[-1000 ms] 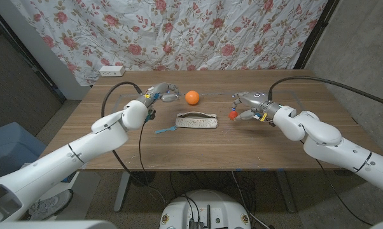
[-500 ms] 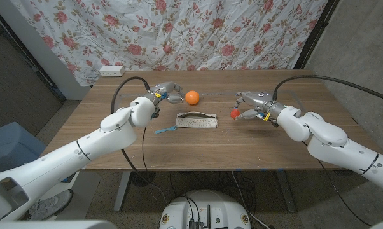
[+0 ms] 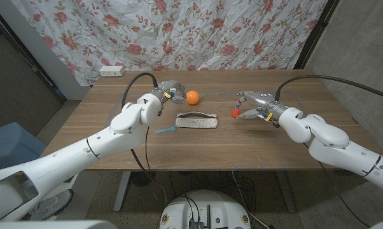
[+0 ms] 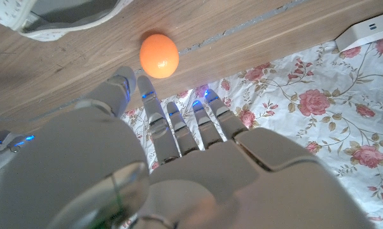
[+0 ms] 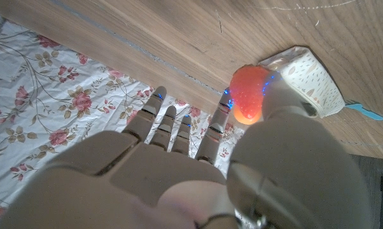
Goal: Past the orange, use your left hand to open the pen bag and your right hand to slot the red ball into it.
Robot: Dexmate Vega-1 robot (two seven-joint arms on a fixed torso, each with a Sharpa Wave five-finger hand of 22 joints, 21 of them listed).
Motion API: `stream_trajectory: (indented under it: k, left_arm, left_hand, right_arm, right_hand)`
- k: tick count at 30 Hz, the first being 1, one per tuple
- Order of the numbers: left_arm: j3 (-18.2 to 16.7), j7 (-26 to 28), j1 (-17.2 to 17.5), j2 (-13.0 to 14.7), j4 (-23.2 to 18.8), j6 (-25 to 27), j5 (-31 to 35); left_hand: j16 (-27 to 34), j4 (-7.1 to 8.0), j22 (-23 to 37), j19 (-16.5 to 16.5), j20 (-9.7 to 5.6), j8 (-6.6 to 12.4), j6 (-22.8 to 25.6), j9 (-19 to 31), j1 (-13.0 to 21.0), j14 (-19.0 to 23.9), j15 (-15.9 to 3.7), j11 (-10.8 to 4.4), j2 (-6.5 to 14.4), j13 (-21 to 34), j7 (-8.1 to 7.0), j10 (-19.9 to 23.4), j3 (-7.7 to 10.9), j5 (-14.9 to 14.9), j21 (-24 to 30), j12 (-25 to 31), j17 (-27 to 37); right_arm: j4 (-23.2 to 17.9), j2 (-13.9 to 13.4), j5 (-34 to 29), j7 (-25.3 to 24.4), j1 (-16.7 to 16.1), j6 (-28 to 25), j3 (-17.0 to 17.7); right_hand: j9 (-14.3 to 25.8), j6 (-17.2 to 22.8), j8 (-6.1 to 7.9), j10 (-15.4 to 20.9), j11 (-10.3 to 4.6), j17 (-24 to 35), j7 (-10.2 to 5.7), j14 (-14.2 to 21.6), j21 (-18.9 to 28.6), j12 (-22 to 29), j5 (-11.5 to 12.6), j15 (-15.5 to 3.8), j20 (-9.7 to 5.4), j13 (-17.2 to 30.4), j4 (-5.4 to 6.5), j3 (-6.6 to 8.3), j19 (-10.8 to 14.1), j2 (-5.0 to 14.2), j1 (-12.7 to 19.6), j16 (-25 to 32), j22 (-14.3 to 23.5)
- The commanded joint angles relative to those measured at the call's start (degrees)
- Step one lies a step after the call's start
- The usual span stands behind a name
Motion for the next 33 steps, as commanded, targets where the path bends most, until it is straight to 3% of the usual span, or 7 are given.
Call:
stream_trajectory:
  k: [1,16,33]
  left_arm:
    - [4.35,-8.25,-2.41,-2.52,1.92,0.43,13.59]
    - [2.55,-11.51,1.65,-6.69,3.7,-0.48,22.97]
    - [0.11,-8.99,6.53,-11.32,6.81,-0.52,27.23]
  left_hand:
    - [-0.23,0.11,0.19,0.23,-0.43,0.04,0.95,0.04,1.06,0.51,-3.33,0.85,-0.13,0.1,0.17,-0.19,-0.47,-0.03,-0.14,-0.19,0.21]
    - [0.0,0.25,0.19,0.75,-0.56,-0.22,3.32,0.0,2.35,1.95,-3.95,0.25,-0.63,0.05,-0.2,1.1,-1.79,-0.07,-0.08,0.01,0.21]
    - [0.15,0.24,0.19,1.62,-0.96,-0.53,6.21,0.05,4.4,3.84,-4.79,-0.62,-1.1,0.06,-0.49,3.71,-3.3,-0.01,0.01,0.39,0.22]
  right_arm:
    - [0.4,0.64,0.8,-1.94,-0.29,-1.6,-0.2]
    - [0.14,0.53,1.0,-2.22,0.23,-2.16,-1.01]
    - [-0.12,1.05,-0.08,-2.32,1.01,-2.62,-2.06]
  right_hand:
    - [0.24,0.34,0.43,0.54,0.03,0.22,-0.1,0.41,-0.1,-0.21,0.34,0.06,0.09,-0.05,0.01,-0.11,0.33,0.59,-0.03,0.06,0.18]
    - [0.22,0.45,0.52,0.57,0.05,0.3,-0.1,0.45,-0.1,-0.34,0.32,0.03,0.07,-0.04,0.07,-0.25,0.37,0.72,-0.12,0.06,0.18]
    - [0.19,0.61,0.62,0.68,0.06,0.4,-0.1,0.6,-0.12,-0.45,0.28,0.08,0.04,-0.03,0.14,-0.38,0.37,0.93,-0.2,0.1,0.19]
